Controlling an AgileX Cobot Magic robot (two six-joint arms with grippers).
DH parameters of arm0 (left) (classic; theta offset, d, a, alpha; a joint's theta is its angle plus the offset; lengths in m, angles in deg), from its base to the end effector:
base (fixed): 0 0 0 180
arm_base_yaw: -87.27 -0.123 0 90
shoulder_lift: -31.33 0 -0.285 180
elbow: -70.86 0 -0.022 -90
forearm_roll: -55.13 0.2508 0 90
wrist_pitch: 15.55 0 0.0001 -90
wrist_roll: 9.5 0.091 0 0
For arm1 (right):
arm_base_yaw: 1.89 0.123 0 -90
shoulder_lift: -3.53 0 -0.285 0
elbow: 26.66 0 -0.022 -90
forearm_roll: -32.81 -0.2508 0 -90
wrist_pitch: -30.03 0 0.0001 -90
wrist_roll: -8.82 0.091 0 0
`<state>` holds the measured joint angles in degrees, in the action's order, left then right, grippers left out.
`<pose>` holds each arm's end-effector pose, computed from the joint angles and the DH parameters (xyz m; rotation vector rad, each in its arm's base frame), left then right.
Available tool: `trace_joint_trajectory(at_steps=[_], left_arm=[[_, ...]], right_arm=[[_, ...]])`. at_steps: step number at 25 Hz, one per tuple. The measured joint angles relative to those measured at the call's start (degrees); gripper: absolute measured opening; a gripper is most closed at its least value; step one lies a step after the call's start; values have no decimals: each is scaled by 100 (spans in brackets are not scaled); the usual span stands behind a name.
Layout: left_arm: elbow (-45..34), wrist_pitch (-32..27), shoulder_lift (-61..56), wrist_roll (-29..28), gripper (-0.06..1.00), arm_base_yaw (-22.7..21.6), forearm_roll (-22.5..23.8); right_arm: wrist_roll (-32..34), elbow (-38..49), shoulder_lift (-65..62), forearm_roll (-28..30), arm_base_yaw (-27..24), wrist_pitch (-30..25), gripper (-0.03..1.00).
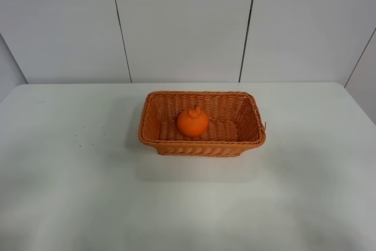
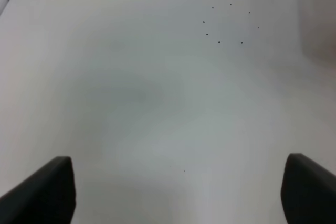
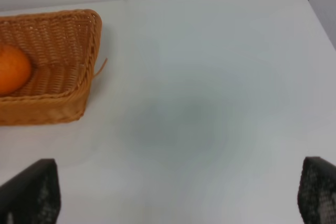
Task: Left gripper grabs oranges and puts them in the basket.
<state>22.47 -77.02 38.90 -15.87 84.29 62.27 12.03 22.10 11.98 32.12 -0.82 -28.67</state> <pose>-0.0071 0.0096 0.2777 -0.1738 2.0376 0.1123 -0.0012 0.0009 0.2793 0.0376 2.0231 0.0617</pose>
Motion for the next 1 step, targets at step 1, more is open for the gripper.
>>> trace_joint_trajectory(at_steps=[1], left_arm=[[0, 0, 0, 0, 89, 0, 0]], right_arm=[[0, 0, 0, 0, 0, 0, 69]])
